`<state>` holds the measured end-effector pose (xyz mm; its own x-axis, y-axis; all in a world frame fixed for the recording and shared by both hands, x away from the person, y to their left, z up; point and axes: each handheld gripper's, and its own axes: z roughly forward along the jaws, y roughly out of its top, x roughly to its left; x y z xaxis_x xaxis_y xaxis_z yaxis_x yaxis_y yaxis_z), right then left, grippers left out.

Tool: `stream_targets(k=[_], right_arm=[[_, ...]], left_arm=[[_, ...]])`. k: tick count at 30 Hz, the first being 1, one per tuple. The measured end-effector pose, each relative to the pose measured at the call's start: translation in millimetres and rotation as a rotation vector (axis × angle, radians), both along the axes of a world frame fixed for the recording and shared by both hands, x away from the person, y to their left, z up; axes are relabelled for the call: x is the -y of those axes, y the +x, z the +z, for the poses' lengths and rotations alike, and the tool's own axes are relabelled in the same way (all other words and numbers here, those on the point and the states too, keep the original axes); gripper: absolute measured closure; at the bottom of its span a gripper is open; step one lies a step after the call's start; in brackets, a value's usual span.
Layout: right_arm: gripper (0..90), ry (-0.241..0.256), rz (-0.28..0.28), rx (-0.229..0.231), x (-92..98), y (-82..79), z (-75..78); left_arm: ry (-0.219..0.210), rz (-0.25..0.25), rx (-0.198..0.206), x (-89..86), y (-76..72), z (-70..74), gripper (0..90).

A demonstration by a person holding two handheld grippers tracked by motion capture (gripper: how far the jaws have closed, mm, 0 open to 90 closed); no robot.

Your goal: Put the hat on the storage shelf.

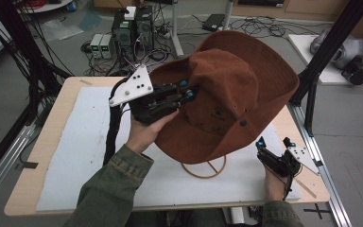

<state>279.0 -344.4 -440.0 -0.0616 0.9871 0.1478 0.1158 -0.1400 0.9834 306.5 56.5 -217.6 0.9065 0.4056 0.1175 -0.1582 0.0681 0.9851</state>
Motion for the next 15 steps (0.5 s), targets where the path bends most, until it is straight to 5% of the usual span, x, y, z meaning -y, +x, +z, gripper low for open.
stream_targets(k=[15], right_arm=[[4.6, 0.01, -0.002, -0.006, 1.0, 0.9, -0.8]], left_arm=[[0.004, -0.019, -0.092, 6.2, 13.8, -30.3, 87.4]])
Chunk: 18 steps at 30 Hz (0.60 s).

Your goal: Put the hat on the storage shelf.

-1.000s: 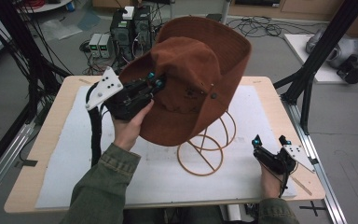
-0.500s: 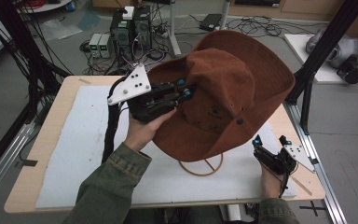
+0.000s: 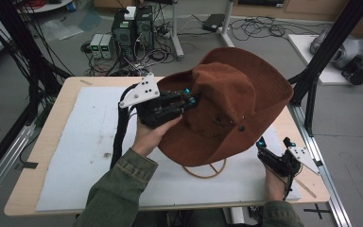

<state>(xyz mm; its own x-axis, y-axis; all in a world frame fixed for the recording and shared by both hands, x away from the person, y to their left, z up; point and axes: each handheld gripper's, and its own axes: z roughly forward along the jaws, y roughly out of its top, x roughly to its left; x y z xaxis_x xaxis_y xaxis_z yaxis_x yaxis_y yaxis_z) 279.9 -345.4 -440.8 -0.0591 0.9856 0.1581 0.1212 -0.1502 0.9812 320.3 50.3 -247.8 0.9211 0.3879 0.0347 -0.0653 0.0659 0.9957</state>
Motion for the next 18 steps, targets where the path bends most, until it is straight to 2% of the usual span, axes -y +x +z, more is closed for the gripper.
stream_targets(k=[2, 3, 4, 7, 8, 9, 10, 18], right_arm=[[4.6, -0.004, 0.003, 0.003, 0.3, 0.7, -0.2], [4.6, -0.001, 0.003, 0.003, 0.2, 0.9, -0.2], [4.6, -0.001, 0.004, 0.003, 0.5, 1.0, -0.3], [4.6, 0.008, 0.006, -0.001, 0.3, 1.1, -0.6], [4.6, 0.004, 0.005, -0.002, 0.9, 1.5, -0.8], [4.6, 0.004, 0.005, -0.002, 0.9, 1.5, -0.8], [4.6, 0.006, 0.005, -0.002, 0.8, 1.5, -0.7], [4.6, 0.008, 0.007, -0.002, 0.5, 2.3, -1.0]], left_arm=[[0.027, -0.009, -0.02, 0.0, 0.9, -3.2, 87.3], [0.027, -0.009, -0.02, 0.0, 0.9, -3.2, 87.3], [0.055, -0.014, -0.016, 0.8, -0.4, -5.1, 87.3], [0.08, -0.019, -0.02, 1.8, -0.8, -7.0, 87.1], [0.102, -0.012, -0.03, 3.0, 0.3, -9.3, 87.1], [0.102, -0.012, -0.03, 3.0, 0.3, -9.3, 87.1], [0.119, -0.018, -0.042, 3.3, 1.4, -11.7, 87.0], [0.142, -0.015, -0.05, 5.3, 0.0, -19.8, 84.0]])
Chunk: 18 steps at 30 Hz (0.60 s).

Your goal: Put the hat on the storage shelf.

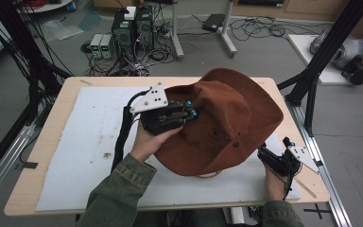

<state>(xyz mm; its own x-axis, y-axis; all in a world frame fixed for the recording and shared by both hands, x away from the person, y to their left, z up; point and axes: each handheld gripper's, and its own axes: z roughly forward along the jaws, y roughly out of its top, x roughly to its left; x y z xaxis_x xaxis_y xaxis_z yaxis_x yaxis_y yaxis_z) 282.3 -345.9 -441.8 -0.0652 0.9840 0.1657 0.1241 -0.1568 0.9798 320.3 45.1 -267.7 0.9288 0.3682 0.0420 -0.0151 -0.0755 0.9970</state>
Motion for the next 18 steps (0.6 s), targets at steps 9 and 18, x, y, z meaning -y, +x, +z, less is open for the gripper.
stream_targets(k=[9, 18], right_arm=[[4.6, 0.001, 0.0, -0.006, 0.2, -0.2, 0.2], [4.6, 0.002, -0.001, 0.0, 1.0, 0.0, 0.4]], left_arm=[[0.008, 0.045, 0.027, 0.6, -2.3, 0.1, 64.8], [-0.072, 0.098, 0.009, -9.9, -0.1, 5.1, 31.8]])
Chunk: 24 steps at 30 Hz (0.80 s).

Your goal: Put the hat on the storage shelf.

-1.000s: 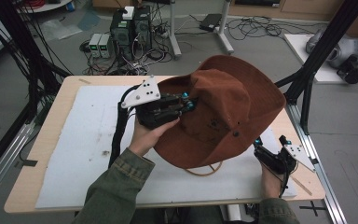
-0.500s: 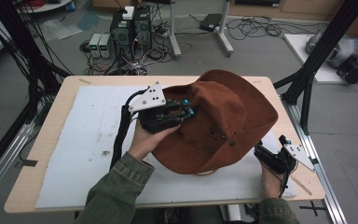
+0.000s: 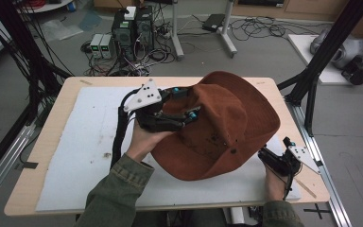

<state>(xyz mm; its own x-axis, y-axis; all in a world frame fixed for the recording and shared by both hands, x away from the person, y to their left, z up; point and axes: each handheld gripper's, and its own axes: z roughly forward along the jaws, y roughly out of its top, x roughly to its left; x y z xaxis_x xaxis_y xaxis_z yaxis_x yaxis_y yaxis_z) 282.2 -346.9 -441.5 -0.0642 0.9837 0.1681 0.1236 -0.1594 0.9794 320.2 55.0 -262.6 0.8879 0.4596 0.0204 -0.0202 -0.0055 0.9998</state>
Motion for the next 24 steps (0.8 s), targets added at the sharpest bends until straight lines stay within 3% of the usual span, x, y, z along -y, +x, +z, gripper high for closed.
stream_targets(k=[4, 7, 11, 12, 13, 15, 16, 17, 18, 19, 21, 22, 23, 24], right_arm=[[4.6, -0.001, -0.001, -0.001, -0.2, 0.0, 0.0], [4.6, 0.001, -0.001, 0.0, -0.2, -0.1, 0.1], [4.6, 0.0, -0.002, 0.003, 0.0, -0.3, 0.0], [4.6, -0.001, -0.002, 0.003, -0.1, -0.4, 0.0], [4.6, -0.001, -0.002, 0.003, -0.1, -0.4, 0.0], [4.6, 0.0, -0.003, 0.004, 0.0, -0.5, 0.0], [4.6, -0.001, -0.004, 0.002, 0.0, -1.0, 0.4], [4.6, -0.001, -0.004, 0.002, 0.0, -1.0, 0.4], [4.6, -0.001, -0.004, 0.004, -0.3, -1.2, 0.5], [4.6, -0.001, -0.004, 0.004, -0.3, -1.2, 0.5], [4.6, -0.003, -0.002, 0.005, -0.6, -1.5, 0.7], [4.6, -0.005, -0.001, 0.006, -1.0, -1.5, 0.8], [4.6, -0.005, -0.001, 0.006, -1.0, -1.5, 0.8], [4.6, -0.004, 0.0, 0.003, -1.6, -1.6, 0.9]], left_arm=[[-0.054, 0.045, 0.034, -11.8, -4.2, 6.0, 30.7], [-0.071, 0.069, 0.05, -20.4, -7.2, 9.4, 30.8], [-0.092, 0.128, 0.068, -44.8, -13.1, 15.2, 31.0], [-0.097, 0.171, 0.066, -60.8, -17.2, 16.5, 30.7], [-0.097, 0.171, 0.066, -60.8, -17.2, 16.5, 29.8], [-0.107, 0.224, 0.062, -79.1, -22.0, 16.4, 27.6], [-0.12, 0.278, 0.059, -98.3, -27.3, 14.8, 26.1], [-0.12, 0.278, 0.059, -98.3, -27.3, 14.8, 26.0], [-0.11, 0.336, 0.055, -118.5, -33.0, 12.3, 25.9], [-0.11, 0.336, 0.055, -118.5, -33.0, 12.3, 25.9], [-0.111, 0.398, 0.048, -138.0, -39.4, 8.5, 25.6], [-0.113, 0.477, 0.054, -156.0, -46.8, 2.8, 25.6], [-0.113, 0.477, 0.054, -156.0, -46.8, 2.8, 25.6], [-0.108, 0.594, 0.082, -170.8, -55.8, -5.9, 25.7]])
